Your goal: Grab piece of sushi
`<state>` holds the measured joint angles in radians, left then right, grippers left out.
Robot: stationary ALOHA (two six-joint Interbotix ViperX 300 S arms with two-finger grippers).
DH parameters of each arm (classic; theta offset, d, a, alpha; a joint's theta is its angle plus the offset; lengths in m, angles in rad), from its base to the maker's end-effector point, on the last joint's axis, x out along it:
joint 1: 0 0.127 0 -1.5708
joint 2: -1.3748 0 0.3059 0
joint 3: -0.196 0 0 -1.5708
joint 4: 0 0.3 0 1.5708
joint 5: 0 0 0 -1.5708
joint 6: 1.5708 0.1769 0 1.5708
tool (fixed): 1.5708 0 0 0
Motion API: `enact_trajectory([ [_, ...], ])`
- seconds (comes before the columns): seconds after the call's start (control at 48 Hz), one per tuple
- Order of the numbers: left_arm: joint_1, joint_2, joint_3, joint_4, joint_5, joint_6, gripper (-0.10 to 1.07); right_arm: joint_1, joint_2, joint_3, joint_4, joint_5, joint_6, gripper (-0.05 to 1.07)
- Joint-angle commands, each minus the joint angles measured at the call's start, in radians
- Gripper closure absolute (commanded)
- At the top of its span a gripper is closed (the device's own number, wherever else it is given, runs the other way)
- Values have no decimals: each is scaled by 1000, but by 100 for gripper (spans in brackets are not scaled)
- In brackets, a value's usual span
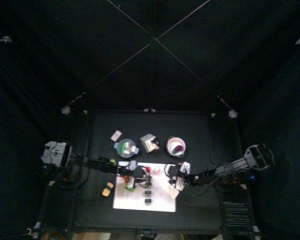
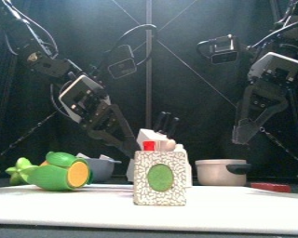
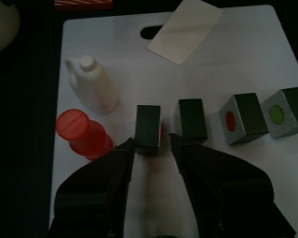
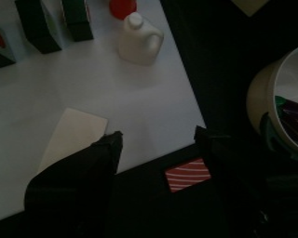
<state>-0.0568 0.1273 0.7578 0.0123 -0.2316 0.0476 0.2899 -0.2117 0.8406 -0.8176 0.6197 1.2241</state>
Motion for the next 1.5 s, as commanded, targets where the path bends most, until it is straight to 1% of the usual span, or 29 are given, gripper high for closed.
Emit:
enact_trajectory([
  [0.0, 11, -8, -26, 3, -3, 2, 20, -2, -26, 2, 3, -2, 6, 8],
  [0.396, 8, -3, -26, 25, 3, 5, 20, -3, -23, 5, 8, -25, 8, 8],
  [0.75, 8, 31, -38, 21, 5, 2, 21, -3, -18, 3, 11, -26, 8, 8],
  [1.188, 9, 35, -41, 18, 6, 0, 22, -5, -12, 5, 11, -26, 9, 8],
  [1.292, 9, 35, -41, 18, 6, 0, 24, -5, -12, 5, 11, -26, 9, 8],
  [1.479, 9, 35, -43, 12, 5, 2, 32, -3, -12, 5, 17, -26, 9, 8],
])
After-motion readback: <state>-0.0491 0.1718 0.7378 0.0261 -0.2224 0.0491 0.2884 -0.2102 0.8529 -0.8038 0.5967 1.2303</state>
